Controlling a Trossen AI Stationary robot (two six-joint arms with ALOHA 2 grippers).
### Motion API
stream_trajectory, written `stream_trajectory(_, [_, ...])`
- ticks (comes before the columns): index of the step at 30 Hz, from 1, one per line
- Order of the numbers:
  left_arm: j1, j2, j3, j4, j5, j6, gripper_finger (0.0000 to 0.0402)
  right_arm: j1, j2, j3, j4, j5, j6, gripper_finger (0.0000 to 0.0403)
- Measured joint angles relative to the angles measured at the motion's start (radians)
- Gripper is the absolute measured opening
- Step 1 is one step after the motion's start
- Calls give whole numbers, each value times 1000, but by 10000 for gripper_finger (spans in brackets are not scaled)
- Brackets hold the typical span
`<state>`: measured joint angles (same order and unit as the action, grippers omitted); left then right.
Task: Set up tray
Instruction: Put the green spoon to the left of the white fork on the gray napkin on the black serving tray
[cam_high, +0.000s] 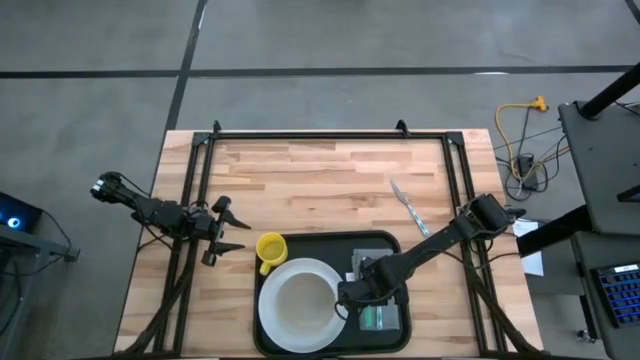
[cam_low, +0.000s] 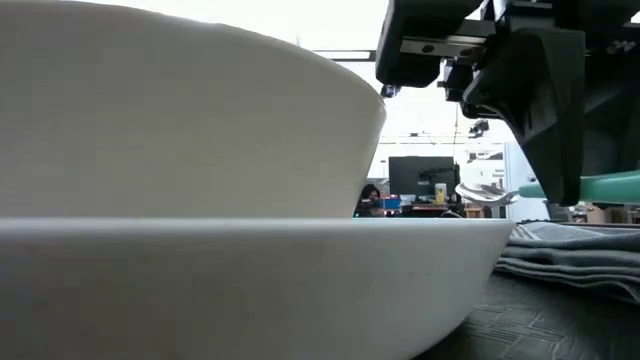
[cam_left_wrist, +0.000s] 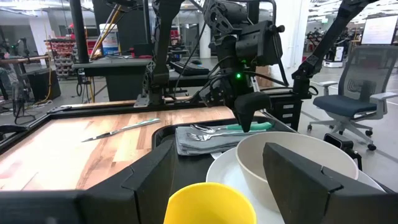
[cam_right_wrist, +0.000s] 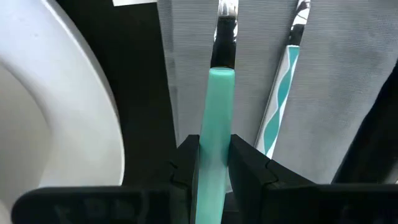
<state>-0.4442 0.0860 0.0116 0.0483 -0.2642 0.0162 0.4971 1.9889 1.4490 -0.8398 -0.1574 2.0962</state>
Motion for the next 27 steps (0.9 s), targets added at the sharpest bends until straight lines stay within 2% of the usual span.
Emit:
stream_trajectory(21, [0,0,0,0,0,0,224,0,102,-1,71,-14,15,57])
stream_trajectory(27, [0,0,0,0,0,0,224,0,104,-1,74,-20,18,87])
